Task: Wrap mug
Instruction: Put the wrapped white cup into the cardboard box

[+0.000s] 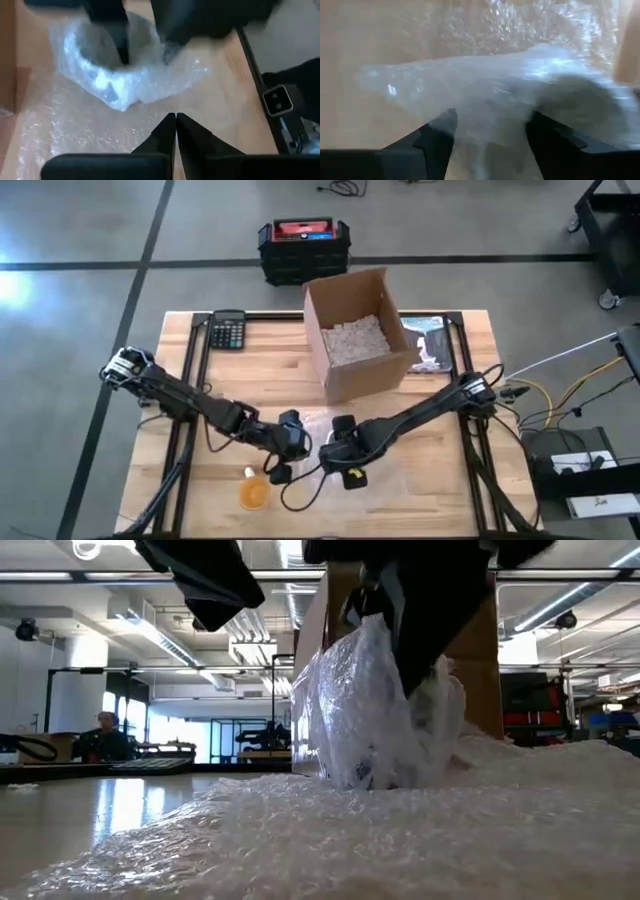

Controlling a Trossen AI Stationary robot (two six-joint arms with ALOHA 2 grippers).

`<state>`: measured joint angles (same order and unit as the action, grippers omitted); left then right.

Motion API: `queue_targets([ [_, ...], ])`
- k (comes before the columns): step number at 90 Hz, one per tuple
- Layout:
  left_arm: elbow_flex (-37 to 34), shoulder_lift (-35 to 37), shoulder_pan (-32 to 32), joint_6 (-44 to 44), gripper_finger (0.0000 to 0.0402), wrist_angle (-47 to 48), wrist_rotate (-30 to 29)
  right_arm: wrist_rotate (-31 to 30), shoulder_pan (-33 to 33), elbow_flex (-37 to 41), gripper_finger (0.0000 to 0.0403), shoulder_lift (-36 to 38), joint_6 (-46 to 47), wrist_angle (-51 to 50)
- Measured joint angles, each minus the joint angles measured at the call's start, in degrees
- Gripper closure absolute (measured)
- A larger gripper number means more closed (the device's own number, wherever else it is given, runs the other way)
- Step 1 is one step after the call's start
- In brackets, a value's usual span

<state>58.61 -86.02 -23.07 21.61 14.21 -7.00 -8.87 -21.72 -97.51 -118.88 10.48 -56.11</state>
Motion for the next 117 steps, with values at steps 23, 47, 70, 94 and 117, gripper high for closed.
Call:
queue_targets([
  [23, 0.0, 0.3, -0.5, 0.7, 0.0401, 1.3, 0.1, -0.4, -0.6, -0.5, 0.0382, 0.1, -1.1, -3.1],
  [47, 0.1, 3.5, -1.6, 0.8, 0.0401, 1.5, -0.8, -0.8, -4.1, -6.9, 0.0383, 11.0, -1.9, -8.6],
  [70, 0.1, 4.9, -2.4, 0.1, 0.0401, 1.7, -4.0, -9.4, -2.6, -15.9, 0.0393, 22.7, -9.2, -8.0],
  [94, 0.1, 5.0, -2.4, 0.4, 0.0401, 1.7, -4.2, -21.2, 9.9, -20.3, 0.0391, 30.8, -13.8, -4.1],
  [117, 0.0, 4.9, -2.4, 0.5, 0.0402, 1.7, -4.2, -9.2, 31.8, -19.3, 0.0390, 29.6, -2.2, -5.9],
])
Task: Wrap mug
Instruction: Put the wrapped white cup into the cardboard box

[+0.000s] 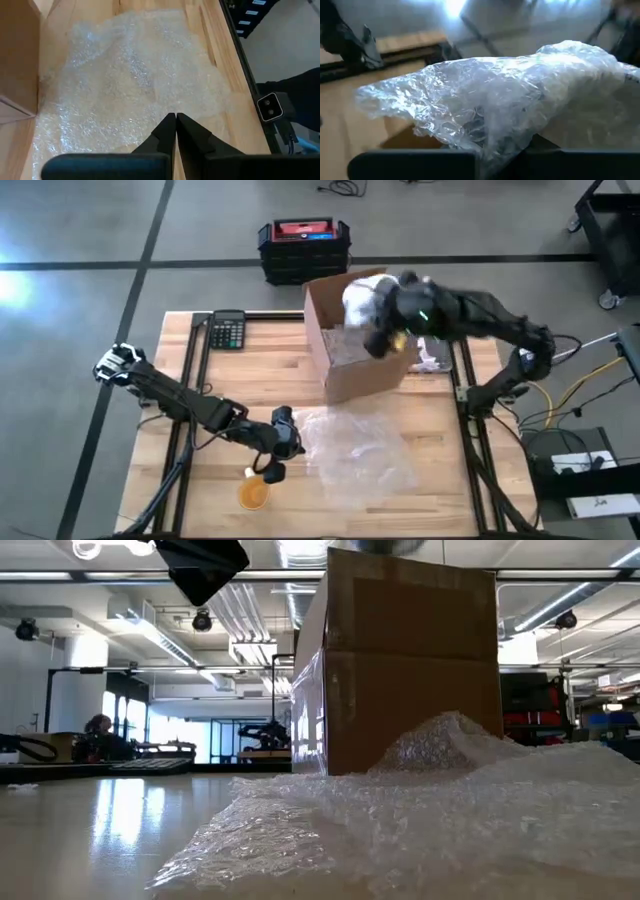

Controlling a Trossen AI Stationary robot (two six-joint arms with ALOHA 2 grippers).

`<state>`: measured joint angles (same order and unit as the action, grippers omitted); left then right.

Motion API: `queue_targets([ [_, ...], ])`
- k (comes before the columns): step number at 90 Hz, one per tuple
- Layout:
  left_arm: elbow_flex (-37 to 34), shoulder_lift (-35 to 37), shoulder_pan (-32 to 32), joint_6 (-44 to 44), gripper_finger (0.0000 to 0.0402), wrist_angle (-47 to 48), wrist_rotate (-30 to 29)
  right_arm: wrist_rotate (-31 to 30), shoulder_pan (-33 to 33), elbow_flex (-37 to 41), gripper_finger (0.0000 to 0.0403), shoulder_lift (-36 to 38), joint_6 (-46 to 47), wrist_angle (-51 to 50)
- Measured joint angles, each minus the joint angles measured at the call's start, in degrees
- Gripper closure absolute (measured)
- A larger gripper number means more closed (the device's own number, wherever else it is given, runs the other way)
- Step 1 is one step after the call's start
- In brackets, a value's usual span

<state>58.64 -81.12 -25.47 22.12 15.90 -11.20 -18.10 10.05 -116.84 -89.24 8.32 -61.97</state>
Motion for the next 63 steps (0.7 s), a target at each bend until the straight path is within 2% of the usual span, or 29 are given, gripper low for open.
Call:
queue_targets([
  [7, -0.1, 0.0, 0.0, 0.0, 0.0402, 0.0, 0.0, 7.3, 5.0, 0.3, 0.0390, -1.9, 2.5, -0.7],
  [16, -0.1, 0.0, 0.0, 0.0, 0.0402, 0.0, 0.0, 11.6, 9.1, 1.1, 0.0390, -5.0, 3.7, -1.8],
  [41, -0.2, -0.1, 0.0, 0.1, 0.0402, 0.0, 0.0, 14.6, 14.0, 5.0, 0.0390, -15.1, 4.6, -5.3],
  [63, -0.3, -0.1, 0.0, 0.0, 0.0402, 0.0, 0.0, 16.0, 14.2, 8.3, 0.0389, -21.9, 4.7, -5.2],
])
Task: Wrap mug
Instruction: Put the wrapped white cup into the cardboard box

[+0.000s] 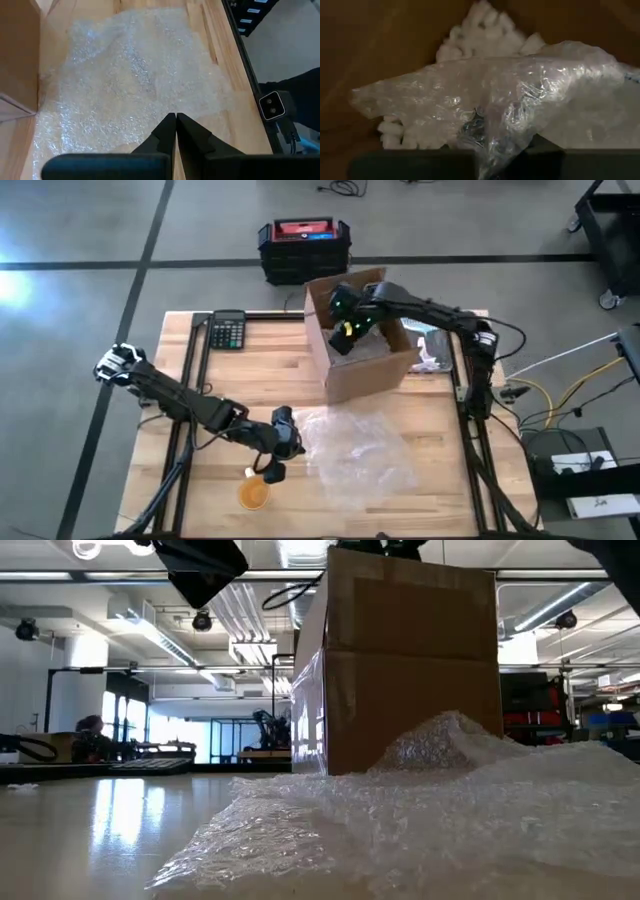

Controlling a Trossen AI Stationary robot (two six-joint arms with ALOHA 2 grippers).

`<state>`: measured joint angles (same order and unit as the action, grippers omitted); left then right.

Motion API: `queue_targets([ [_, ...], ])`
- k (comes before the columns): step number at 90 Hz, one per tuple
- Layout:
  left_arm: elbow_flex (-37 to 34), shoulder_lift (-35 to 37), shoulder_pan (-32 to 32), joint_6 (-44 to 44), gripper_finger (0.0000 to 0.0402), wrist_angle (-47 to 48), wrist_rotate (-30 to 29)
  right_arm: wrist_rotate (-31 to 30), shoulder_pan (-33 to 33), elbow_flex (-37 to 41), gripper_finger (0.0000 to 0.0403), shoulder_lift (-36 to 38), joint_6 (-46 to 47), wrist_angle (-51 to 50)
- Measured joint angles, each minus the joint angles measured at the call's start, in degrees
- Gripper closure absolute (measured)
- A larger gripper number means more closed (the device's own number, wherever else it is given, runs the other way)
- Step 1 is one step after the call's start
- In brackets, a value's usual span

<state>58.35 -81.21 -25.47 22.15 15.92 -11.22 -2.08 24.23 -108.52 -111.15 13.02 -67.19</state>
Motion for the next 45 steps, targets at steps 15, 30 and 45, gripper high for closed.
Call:
queue_targets([
  [15, 0.0, 0.0, 0.0, 0.0, 0.0402, 0.0, 0.0, -0.6, 0.0, 0.3, 0.0367, -3.2, 0.1, 0.3],
  [30, 0.0, 0.0, 0.0, 0.0, 0.0402, 0.0, 0.0, -0.2, 0.0, -0.6, 0.0291, -3.7, -0.2, -0.6],
  [45, 0.0, 0.0, 0.0, -0.1, 0.0402, 0.0, 0.0, 2.0, 0.4, -8.3, 0.0218, -0.8, -0.9, -5.7],
])
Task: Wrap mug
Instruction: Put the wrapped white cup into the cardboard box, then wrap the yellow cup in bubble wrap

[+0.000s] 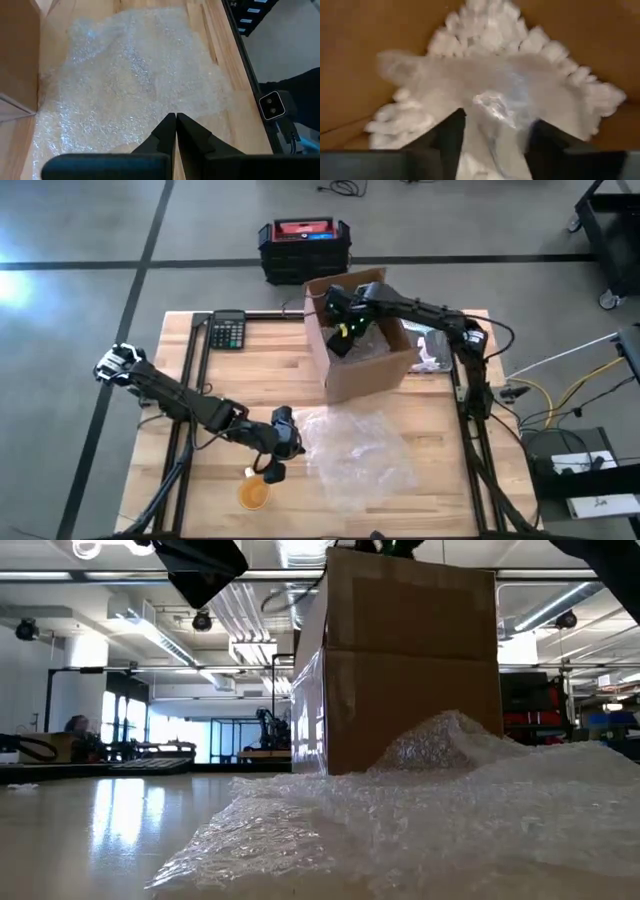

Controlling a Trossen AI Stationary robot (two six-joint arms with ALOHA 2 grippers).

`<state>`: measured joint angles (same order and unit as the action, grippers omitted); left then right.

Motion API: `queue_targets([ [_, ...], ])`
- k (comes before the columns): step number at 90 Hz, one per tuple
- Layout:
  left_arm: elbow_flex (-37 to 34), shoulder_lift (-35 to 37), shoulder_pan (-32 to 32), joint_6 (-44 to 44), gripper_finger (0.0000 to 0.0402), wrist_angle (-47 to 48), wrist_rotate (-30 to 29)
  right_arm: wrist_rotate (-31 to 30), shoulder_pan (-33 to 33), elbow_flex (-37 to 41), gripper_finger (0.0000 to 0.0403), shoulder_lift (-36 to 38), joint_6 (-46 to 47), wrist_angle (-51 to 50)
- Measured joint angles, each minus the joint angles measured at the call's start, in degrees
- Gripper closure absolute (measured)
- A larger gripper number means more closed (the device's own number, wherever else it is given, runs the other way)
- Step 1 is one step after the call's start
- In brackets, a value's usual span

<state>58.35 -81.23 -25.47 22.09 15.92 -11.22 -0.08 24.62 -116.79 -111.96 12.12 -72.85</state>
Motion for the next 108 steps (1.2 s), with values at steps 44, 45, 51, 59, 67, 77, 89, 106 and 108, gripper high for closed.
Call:
queue_targets([
  [44, -0.3, -0.5, 0.0, 0.8, 0.0402, -1.2, -1.4, 0.0, -15.9, -10.0, 0.0156, 19.4, -6.1, -7.2],
  [45, -0.4, -0.7, 0.0, 1.0, 0.0402, -1.7, -1.6, 0.0, -16.6, -9.6, 0.0156, 19.8, -6.1, -7.2],
  [51, -1.5, -2.3, 0.0, 1.1, 0.0402, -4.3, -2.2, -0.6, -21.9, -7.2, 0.0157, 22.0, -6.0, -7.0],
  [59, -2.0, -5.4, 0.0, -0.1, 0.0402, -5.9, -1.9, -4.3, -30.1, -2.0, 0.0163, 24.9, -4.3, -4.6],
  [67, -2.0, -8.4, 0.1, -0.5, 0.0402, -6.9, -1.9, -9.8, -38.4, 4.7, 0.0171, 26.7, -2.8, -0.2],
  [77, -2.0, -12.7, 0.2, -0.3, 0.0402, -6.9, -1.7, -15.4, -46.9, 13.7, 0.0182, 27.0, 0.6, 5.6],
  [89, -2.0, -17.3, 0.2, -0.1, 0.0402, -8.2, -1.7, -16.6, -53.0, 25.0, 0.0194, 25.4, 2.4, 15.2],
  [106, -2.0, -23.1, 0.8, -0.6, 0.0402, -10.7, -1.7, -16.5, -54.6, 38.8, 0.0207, 18.8, 2.9, 35.4],
  [108, -2.0, -23.6, 0.8, -0.5, 0.0402, -10.9, -1.7, -16.6, -54.6, 39.9, 0.0209, 17.8, 2.8, 37.5],
])
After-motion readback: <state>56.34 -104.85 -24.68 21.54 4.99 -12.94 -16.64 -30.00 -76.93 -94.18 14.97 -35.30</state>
